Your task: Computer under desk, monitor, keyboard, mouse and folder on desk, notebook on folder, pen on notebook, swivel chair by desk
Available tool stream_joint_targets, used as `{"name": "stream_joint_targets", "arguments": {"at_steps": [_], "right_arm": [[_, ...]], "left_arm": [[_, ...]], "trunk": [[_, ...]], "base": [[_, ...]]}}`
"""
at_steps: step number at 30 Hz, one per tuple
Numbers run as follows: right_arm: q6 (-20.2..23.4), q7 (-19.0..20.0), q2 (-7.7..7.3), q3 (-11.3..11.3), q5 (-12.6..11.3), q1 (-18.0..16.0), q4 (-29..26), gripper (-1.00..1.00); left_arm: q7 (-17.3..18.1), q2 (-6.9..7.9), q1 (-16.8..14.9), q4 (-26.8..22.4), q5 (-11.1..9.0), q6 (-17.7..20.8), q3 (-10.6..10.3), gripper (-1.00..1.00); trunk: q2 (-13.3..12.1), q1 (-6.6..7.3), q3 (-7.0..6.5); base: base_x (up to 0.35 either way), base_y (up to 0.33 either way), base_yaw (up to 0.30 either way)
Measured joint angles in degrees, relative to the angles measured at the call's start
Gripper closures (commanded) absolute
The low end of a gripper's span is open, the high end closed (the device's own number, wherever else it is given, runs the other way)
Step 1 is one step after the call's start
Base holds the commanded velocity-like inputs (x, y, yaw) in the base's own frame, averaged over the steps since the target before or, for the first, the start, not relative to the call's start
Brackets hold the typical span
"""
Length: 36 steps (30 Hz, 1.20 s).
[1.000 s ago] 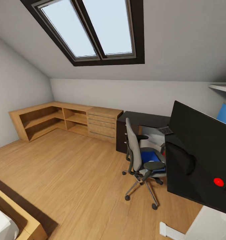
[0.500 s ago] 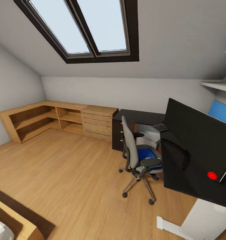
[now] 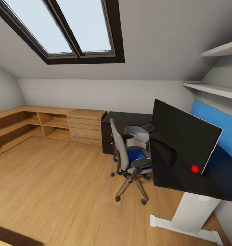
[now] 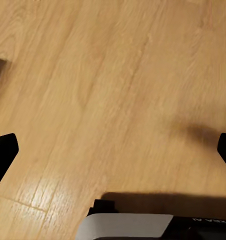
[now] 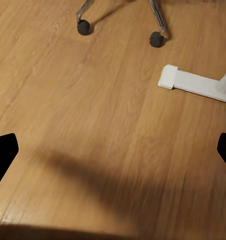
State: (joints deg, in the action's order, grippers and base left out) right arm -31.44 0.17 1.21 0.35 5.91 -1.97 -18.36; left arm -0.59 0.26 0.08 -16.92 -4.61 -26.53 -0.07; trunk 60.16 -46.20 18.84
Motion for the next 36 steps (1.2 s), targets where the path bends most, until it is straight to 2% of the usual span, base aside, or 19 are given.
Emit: {"name": "stream_joint_targets", "arguments": {"at_steps": [4,6,9,13,25,29,36], "right_arm": [[-1.12,-0.01,-0.12,0.03,0.14,0.00,0.03,-1.00],[-1.31,0.03,-0.15,0.04,0.24,-0.01,0.03,-1.00],[-1.32,0.14,-0.15,0.18,0.37,-0.01,0.33,-1.00],[-1.34,0.17,-0.16,0.26,0.39,-0.02,0.98,-1.00],[-1.28,-0.08,-0.33,0.19,0.45,0.01,1.13,-1.00],[-1.27,-0.09,-0.36,0.24,0.40,-0.02,1.12,-1.00],[-1.27,-0.16,-0.35,0.26,0.36,-0.02,1.20,-1.00]], "left_arm": [[-0.05,-0.05,0.00,0.00,-0.07,-0.01,0.05,-1.00],[-0.10,0.03,0.00,0.00,-0.82,-0.05,0.26,-1.00],[0.08,0.02,0.00,-0.02,-5.16,-0.21,1.15,-1.00],[0.05,0.16,0.00,-0.41,-7.61,-0.03,1.39,-1.00],[0.08,0.05,0.00,-2.74,-7.89,1.48,1.42,-1.00],[0.15,-0.06,0.00,-2.78,-7.79,1.87,1.38,-1.00],[0.26,-0.08,0.00,-2.80,-7.53,6.61,1.34,-1.00]], "trunk": [[1.61,-0.88,0.72],[2.41,-1.32,1.07],[3.61,-1.98,1.58],[5.22,-2.86,2.29],[10.03,-5.49,4.45],[11.64,-6.37,5.17],[14.45,-7.91,6.42]], "base": [[0.000,0.000,-0.300],[0.000,0.000,-0.293],[0.000,0.000,-0.251],[0.000,0.000,-0.146],[0.000,0.000,-0.023],[0.000,0.164,0.000],[0.000,0.317,0.000]]}}
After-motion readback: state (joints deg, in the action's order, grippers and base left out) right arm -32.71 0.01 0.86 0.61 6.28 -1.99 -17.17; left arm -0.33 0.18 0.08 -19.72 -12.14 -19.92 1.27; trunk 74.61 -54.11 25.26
